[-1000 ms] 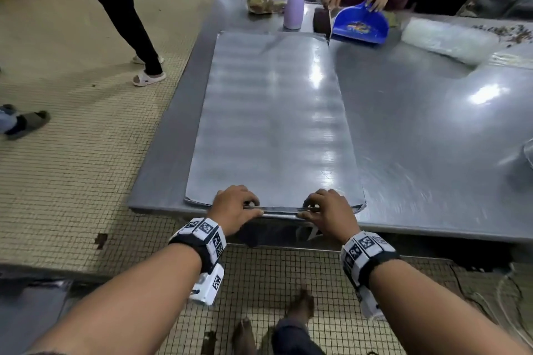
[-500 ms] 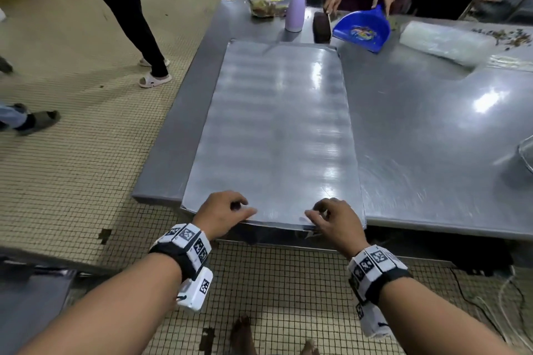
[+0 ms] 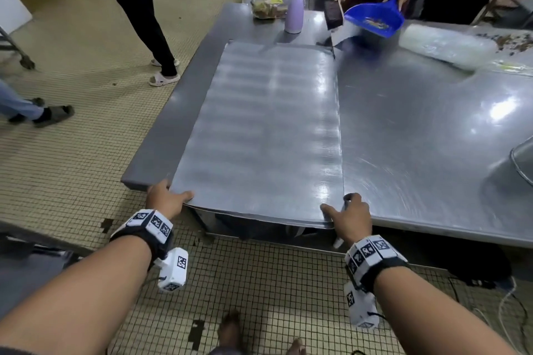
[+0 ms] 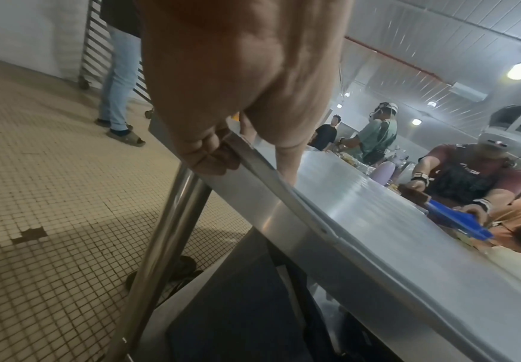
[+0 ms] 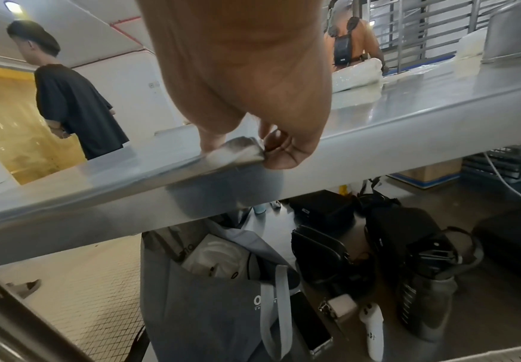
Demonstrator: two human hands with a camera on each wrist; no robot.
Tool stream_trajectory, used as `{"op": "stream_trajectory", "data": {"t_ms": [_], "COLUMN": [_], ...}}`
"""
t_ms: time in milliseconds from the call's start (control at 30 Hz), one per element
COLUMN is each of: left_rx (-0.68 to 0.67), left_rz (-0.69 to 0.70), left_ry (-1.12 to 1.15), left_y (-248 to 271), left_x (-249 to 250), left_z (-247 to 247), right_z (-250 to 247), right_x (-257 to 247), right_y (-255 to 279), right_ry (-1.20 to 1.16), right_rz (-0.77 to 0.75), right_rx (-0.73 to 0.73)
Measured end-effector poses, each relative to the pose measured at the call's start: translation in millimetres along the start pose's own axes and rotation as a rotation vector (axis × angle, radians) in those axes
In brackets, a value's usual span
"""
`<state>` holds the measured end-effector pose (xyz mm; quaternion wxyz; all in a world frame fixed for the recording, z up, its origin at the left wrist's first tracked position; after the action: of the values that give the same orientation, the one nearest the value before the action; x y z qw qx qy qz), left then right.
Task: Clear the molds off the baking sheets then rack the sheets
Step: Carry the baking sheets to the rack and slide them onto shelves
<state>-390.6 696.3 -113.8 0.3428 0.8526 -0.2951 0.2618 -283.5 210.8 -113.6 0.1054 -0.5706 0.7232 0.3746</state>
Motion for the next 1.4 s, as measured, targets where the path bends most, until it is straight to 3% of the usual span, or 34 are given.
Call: {"op": "stream_trajectory", "data": {"t_ms": [200, 400, 633, 833, 1000, 1067, 1200, 1400], "left_rx": [-0.132, -0.415, -0.632, -0.738, -0.759, -0.723, -0.583, -0.32], "left_rz": [-0.021, -0.013, 0.127, 0.203, 0.145, 0.112, 0.125, 0.169], "left_ry": [-0.011, -0.109, -0.015, 0.019, 0.058, 0.121, 0.186, 0.139], "left_y": [17, 37, 85, 119, 127, 126, 119, 85], "left_x": [-15, -15, -3, -27, -61, -66, -41, -13], "left_z": [21, 55, 90, 100, 106, 105, 100, 90], "right_z": [-16, -33, -37, -27, -20, -20, -34, -50], "right_x": [25, 60, 92, 127, 151, 156, 147, 119], "right_y": [0, 9, 18, 36, 55, 55, 37, 22], "right_ry": [0.027, -0.036, -0.145, -0.144, -0.069, -0.102, -0.345, -0.221], "right_rz": [-0.007, 0.063, 0.029, 0.028, 0.062, 0.061, 0.057, 0.0], "right_rx": [-0.073, -0.241, -0.435, -0.599, -0.71, -0.696, -0.457, -0.126]}}
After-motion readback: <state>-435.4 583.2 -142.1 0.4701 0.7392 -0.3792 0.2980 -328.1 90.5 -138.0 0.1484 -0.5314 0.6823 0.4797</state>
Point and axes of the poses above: each hand's wrist, its own y-axis away from the middle knuckle, its own z-axis out of the palm, x = y × z, the point moved 10 cm from there along -y, towards the middle knuckle, and after that the axes turned 8 degrees about -x, right-handed, at the moved point
